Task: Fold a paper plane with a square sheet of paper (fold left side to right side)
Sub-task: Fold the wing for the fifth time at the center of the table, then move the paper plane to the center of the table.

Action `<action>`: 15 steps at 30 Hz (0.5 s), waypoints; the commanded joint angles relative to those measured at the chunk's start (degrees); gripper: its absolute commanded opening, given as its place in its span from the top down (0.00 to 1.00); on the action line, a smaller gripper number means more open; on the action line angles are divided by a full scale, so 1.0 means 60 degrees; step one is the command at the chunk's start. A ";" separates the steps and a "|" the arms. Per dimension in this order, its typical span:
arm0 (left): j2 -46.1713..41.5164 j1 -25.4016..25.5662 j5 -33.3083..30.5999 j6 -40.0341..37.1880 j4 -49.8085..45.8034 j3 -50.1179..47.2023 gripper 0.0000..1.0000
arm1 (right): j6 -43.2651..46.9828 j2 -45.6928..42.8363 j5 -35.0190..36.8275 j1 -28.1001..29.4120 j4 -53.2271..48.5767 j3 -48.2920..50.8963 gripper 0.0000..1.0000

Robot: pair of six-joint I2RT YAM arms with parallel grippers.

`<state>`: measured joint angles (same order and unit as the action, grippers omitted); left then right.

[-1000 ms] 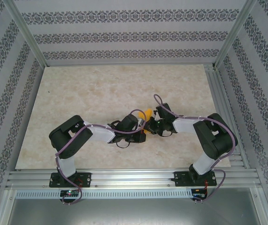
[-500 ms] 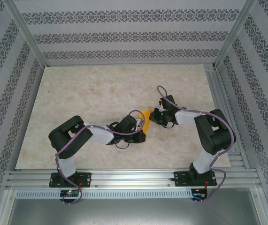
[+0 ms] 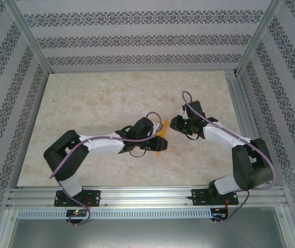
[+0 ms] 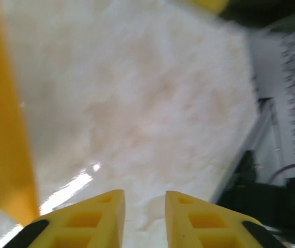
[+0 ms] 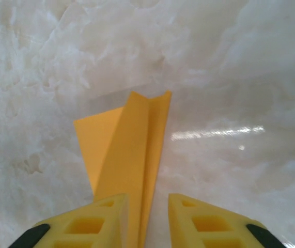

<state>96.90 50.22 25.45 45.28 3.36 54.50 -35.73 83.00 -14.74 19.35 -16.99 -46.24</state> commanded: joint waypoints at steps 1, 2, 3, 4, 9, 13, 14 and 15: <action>-0.1300 -0.0531 0.0169 -0.0716 -0.1063 0.0447 0.67 | 0.0456 -0.0525 0.0802 -0.0019 -0.1091 0.0001 0.71; -0.1670 -0.0744 -0.0028 -0.0752 -0.1293 0.0361 0.65 | 0.0449 -0.0609 0.0954 0.0069 -0.1279 -0.0086 0.69; -0.2068 -0.0970 -0.0304 -0.0759 -0.1551 0.0219 0.62 | 0.0471 -0.0620 0.1132 0.0196 -0.1524 -0.0209 0.69; -0.2411 -0.1187 -0.0554 -0.0745 -0.1753 0.0071 0.59 | 0.0472 -0.0607 0.1329 0.0363 -0.1730 -0.0345 0.67; -0.4136 -0.1929 -0.3424 -0.0697 -0.3605 -0.0599 0.52 | 0.0236 -0.0268 0.2742 0.1948 -0.2690 -0.1293 0.65; -0.4909 -0.2037 -0.5425 -0.0451 -0.5040 -0.0864 0.48 | 0.0125 0.0642 0.3700 0.3310 -0.3580 -0.2549 0.64; -0.5097 -0.2067 -0.5733 -0.0324 -0.5229 -0.1018 0.47 | 0.0117 0.0970 0.3979 0.3638 -0.3879 -0.2936 0.64; -0.5287 -0.2085 -0.5987 -0.0222 -0.5363 -0.1170 0.45 | 0.0124 0.1287 0.4173 0.3892 -0.4087 -0.3250 0.63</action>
<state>67.64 38.46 0.25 42.52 -19.77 49.52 -34.57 86.74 2.92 39.31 -35.38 -61.45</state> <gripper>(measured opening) 0.543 0.366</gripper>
